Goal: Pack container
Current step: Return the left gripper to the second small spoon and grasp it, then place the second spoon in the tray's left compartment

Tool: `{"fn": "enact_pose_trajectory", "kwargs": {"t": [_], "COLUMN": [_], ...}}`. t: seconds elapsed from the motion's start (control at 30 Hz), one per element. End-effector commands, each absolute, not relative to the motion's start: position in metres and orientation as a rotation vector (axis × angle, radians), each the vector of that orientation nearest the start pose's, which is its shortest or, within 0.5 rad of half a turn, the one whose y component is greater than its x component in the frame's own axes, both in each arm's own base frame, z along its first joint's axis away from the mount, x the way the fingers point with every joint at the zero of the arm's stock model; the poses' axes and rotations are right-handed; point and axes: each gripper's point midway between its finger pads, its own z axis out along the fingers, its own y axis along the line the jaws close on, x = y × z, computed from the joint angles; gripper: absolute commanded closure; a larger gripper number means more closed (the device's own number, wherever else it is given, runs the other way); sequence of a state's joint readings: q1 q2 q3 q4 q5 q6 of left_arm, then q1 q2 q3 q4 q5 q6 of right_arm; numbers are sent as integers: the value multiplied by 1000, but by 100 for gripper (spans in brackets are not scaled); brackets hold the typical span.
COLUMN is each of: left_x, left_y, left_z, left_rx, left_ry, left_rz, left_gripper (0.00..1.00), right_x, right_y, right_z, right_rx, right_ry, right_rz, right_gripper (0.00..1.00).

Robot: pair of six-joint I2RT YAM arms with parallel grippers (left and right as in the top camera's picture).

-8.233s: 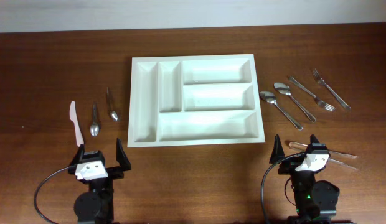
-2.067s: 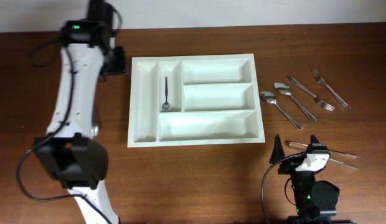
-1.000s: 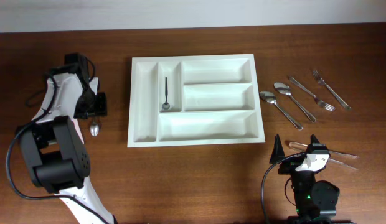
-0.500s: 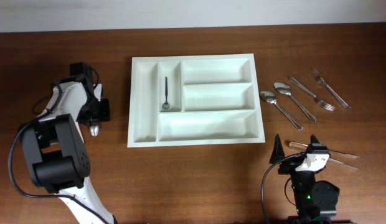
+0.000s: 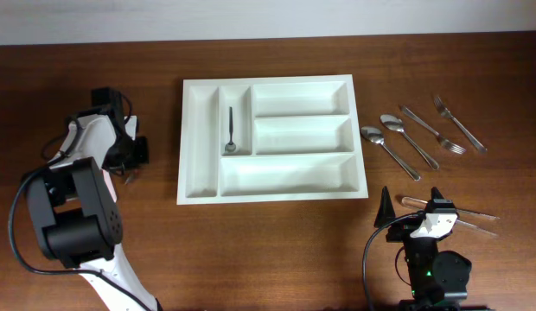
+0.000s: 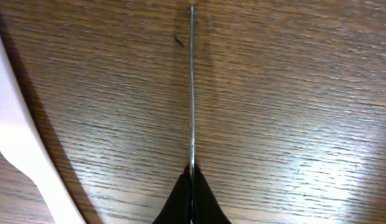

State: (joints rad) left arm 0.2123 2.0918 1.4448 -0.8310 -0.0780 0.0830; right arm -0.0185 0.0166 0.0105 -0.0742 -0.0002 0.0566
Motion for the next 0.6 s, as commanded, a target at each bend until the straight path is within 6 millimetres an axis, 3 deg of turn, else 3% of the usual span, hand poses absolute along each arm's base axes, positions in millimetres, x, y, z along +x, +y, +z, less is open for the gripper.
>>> {"fn": "enact_pose_trajectory", "kwargs": {"t": [0.0,0.1,0.2,0.37,0.57], "left_x": [386,389,402,443,470], "left_y": [104,101,84,44,-4], "left_z": [-21,-19,-7,46,121], "left_rx": [-221,-225,-214,-198,-54], "left_ry": [3097,3091,3053,2914,2796], "left_rz": [136,113,-51,-321,-359], "left_gripper": [98,98,98,98,98], "right_x": [246,246,246,246,246], "right_y": [-4,-4,-4,-4,-4], "right_z": [154,154,154,154,154], "right_rx": [68,68,68,68,68], "right_ry": [1654,1654,1654,1654,1654], "right_rz": [35,35,35,35,35], "right_gripper": [1,1,1,1,1]}}
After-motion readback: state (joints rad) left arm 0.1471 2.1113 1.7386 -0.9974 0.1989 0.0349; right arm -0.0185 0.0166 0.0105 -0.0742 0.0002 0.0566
